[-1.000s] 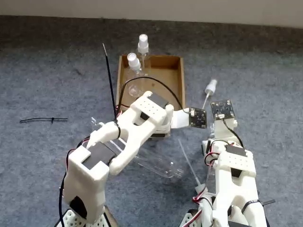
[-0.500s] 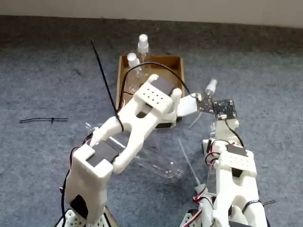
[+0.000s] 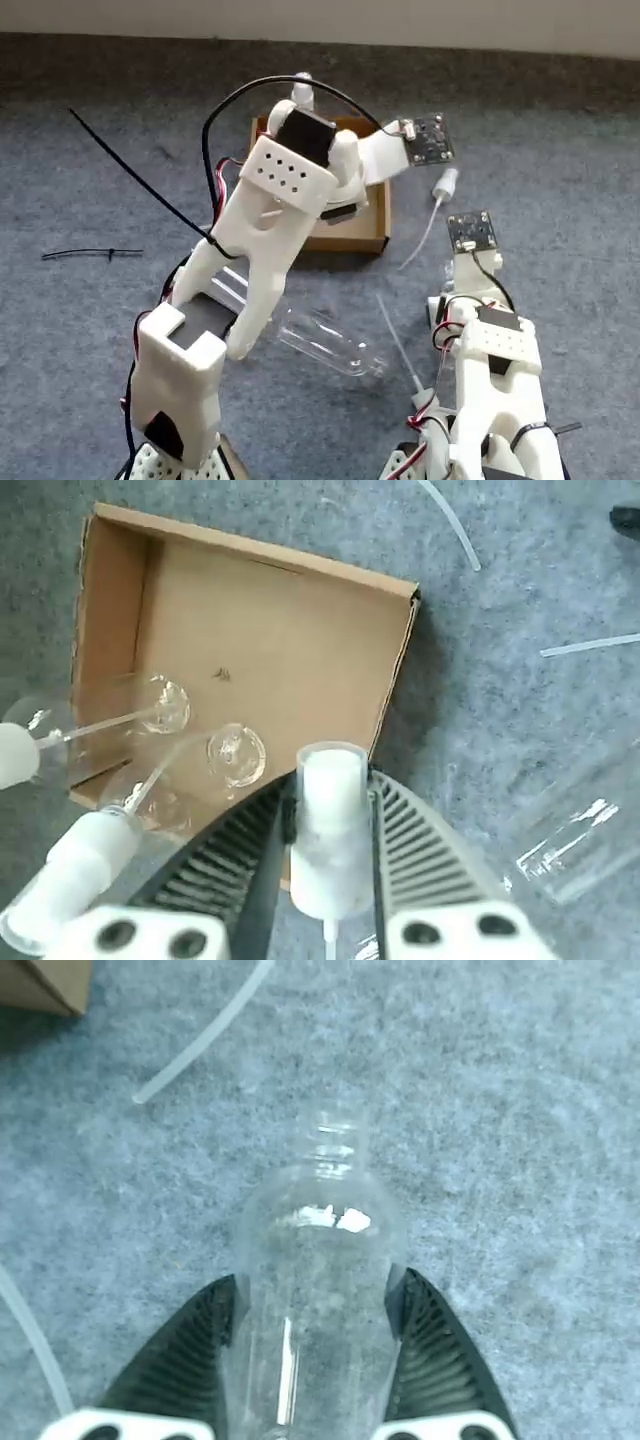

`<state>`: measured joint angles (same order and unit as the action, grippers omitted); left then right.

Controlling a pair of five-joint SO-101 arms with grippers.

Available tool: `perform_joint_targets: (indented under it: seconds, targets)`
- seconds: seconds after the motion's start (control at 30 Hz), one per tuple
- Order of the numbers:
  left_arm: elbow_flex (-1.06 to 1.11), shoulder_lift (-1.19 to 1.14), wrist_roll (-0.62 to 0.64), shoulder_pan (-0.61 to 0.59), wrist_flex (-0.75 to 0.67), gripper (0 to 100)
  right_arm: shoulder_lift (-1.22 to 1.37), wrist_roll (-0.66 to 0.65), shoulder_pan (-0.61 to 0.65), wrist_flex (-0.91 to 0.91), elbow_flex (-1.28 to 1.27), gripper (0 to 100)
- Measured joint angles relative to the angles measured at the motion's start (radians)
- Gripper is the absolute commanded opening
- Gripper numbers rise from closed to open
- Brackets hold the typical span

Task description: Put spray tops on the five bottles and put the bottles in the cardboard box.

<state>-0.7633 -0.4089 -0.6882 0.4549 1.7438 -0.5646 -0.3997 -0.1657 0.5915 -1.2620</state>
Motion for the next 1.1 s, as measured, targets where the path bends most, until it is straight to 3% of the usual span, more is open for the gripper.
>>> perform_joint_targets:
  seconds: [0.3,0.57,0.77,0.9,1.1]
  targets:
    - [-0.083,0.288,0.169,-0.146,0.005,0,0.014,0.000,0.028,0.011,0.052,0.4]
    - [-0.092,0.511,0.453,-0.368,0.005,0,0.017,0.000,0.242,0.011,0.279,0.4]
    - [-0.092,0.651,0.666,-0.408,0.005,0,0.018,0.236,0.436,0.000,0.466,0.4]
    - [-0.092,0.712,0.753,-0.410,-0.021,0,-0.009,0.311,0.488,-0.143,0.454,0.4]
    - [-0.092,0.729,0.875,-0.371,-0.100,0,-0.278,0.321,0.500,-0.466,0.137,0.4]
